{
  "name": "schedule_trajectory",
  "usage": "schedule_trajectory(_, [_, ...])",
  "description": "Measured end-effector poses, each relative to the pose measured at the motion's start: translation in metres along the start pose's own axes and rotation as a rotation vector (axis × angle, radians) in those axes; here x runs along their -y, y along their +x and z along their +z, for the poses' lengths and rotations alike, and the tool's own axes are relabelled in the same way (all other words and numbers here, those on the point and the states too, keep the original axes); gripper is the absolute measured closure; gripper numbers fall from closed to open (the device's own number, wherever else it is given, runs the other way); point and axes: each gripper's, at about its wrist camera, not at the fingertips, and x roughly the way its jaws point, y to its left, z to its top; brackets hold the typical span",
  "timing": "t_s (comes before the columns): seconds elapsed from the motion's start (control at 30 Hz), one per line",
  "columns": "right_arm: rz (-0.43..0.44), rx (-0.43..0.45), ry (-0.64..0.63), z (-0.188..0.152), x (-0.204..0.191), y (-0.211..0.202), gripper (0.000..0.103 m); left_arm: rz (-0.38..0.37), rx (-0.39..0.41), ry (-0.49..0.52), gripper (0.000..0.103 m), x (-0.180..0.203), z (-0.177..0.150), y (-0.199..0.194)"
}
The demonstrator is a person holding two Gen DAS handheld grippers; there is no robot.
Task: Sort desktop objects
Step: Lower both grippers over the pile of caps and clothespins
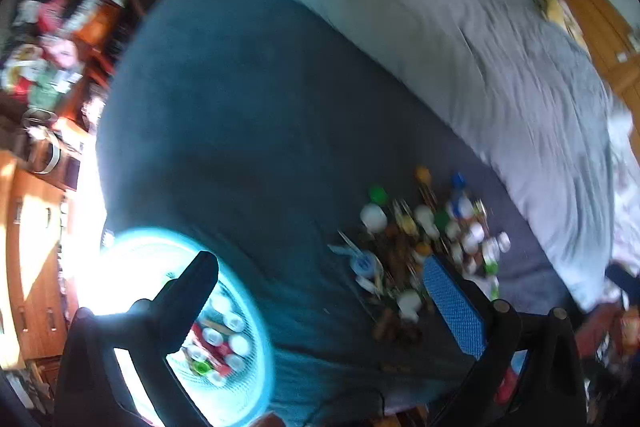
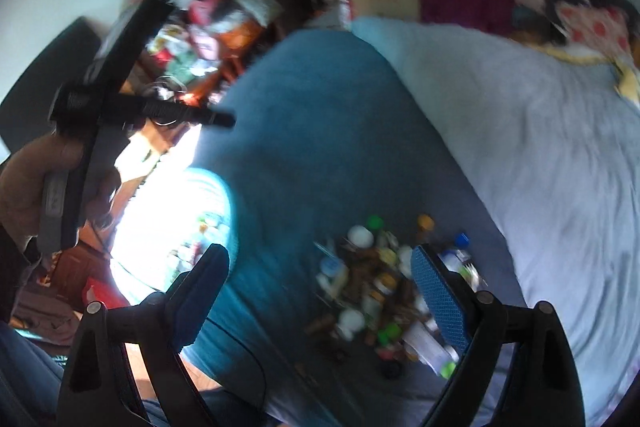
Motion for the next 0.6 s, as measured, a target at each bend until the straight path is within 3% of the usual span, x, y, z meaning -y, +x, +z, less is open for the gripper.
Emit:
schedule_trajectory(0.03, [-0.013, -0.019, 0.027, -0.011, 0.024, 0.003, 0.010, -0.060, -0.093, -0.001, 0.000, 0.012, -0.010, 0.035])
schedule_trajectory(0.1, [-0.024, -0.062, 0.077, -0.033, 0.064, 0.013, 0.010, -0.073, -0.217, -0.028, 0.004, 0.027, -0.026, 0.088])
schedule_trajectory(0.27, [-0.018, -0.146, 0.169, -0.072, 0.141, 0.042, 0.010, -0.010, -0.348, -0.074, 0.022, 0.052, -0.051, 0.185])
schedule_trajectory(0.3, [-0.011, -0.159, 0.187, -0.079, 0.153, 0.049, 0.010, 0.002, -0.341, -0.104, 0.035, 0.050, -0.048, 0.196])
schedule_trajectory(0.33, [-0.004, -0.169, 0.203, -0.085, 0.162, 0.058, 0.010, 0.003, -0.328, -0.127, 0.041, 0.048, -0.043, 0.206])
schedule_trajectory(0.43, [0.017, -0.189, 0.231, -0.096, 0.183, 0.083, 0.010, 0.025, -0.261, -0.171, 0.041, 0.041, -0.028, 0.228])
schedule_trajectory(0.6, [0.046, -0.200, 0.255, -0.109, 0.203, 0.118, 0.010, 0.037, -0.059, -0.120, 0.041, 0.062, -0.002, 0.249])
